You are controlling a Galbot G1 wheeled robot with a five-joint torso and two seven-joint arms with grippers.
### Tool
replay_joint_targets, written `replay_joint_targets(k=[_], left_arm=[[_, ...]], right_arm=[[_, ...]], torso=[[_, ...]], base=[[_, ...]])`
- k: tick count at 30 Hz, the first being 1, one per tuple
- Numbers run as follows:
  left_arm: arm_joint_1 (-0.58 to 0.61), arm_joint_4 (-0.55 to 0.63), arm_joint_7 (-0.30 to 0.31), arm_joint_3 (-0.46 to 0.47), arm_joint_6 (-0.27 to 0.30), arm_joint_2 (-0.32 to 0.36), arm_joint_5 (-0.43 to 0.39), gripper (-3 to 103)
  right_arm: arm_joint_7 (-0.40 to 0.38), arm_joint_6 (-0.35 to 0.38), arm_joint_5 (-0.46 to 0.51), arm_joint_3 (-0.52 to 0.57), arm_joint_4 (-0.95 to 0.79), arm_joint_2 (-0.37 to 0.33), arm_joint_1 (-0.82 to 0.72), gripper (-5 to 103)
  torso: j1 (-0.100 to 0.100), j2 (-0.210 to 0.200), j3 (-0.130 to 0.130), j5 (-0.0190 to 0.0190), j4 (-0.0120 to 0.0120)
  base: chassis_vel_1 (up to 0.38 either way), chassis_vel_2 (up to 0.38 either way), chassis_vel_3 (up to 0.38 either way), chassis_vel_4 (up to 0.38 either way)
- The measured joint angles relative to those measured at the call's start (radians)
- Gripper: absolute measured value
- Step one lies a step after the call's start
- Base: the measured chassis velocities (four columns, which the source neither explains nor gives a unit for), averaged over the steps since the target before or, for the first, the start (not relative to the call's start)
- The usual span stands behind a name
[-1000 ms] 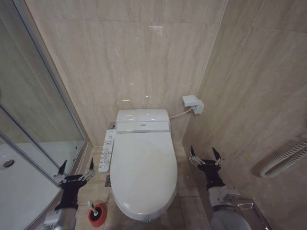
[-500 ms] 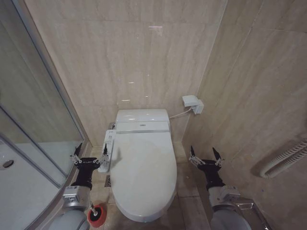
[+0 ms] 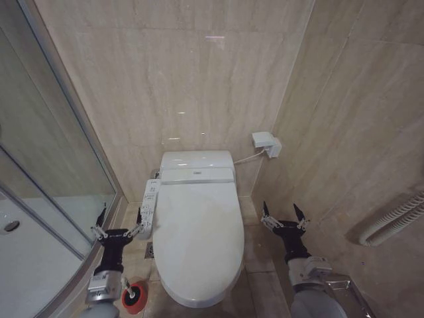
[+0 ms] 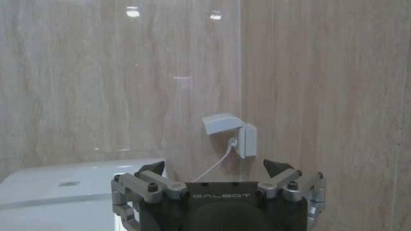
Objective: Open the toilet lid, clean the toilet bowl with a toilet brush, close the toilet lid, and flush.
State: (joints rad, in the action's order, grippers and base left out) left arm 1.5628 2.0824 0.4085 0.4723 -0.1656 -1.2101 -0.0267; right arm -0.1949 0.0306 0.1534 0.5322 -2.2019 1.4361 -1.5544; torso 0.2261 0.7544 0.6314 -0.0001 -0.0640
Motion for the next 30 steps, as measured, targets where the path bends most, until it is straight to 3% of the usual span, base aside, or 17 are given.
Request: replay_joint_targets(k=[5,11,17,24,30], left_arm=[[0.018,-0.017,0.058,0.016,-0.018,0.019,-0.014,100],[0.053,-0.009,0.054,0.066,-0.032,0.041,-0.022,100],[0.102,0.011,-0.045,0.129,-0.05,0.057,-0.08,100],[0.111,0.037,-0.188,0.216,0.024,0.05,-0.179,100],[0.115,0.029,-0.203,0.261,0.042,0.029,-0.198,100]], right_arm=[[0.0,0.0,0.0,0.0,0.0,0.0,0.0,100],[0.0,0.0,0.0,0.0,0.0,0.0,0.0,100],[0.0,0.0,0.0,0.0,0.0,0.0,0.0,100],[0.0,0.0,0.0,0.0,0.0,0.0,0.0,100],[0.0,0.0,0.0,0.0,0.0,0.0,0.0,100]], torso=[[0.0,0.0,0.0,0.0,-0.0001],[0.0,0.0,0.0,0.0,0.0],[0.0,0.0,0.0,-0.0001,0.0],[0.0,0.0,0.0,0.0,-0.0001],[0.0,0.0,0.0,0.0,0.0]], base=[[0.0,0.0,0.0,0.0],[0.0,0.0,0.0,0.0],[0.0,0.0,0.0,0.0],[0.0,0.0,0.0,0.0],[0.0,0.0,0.0,0.0]])
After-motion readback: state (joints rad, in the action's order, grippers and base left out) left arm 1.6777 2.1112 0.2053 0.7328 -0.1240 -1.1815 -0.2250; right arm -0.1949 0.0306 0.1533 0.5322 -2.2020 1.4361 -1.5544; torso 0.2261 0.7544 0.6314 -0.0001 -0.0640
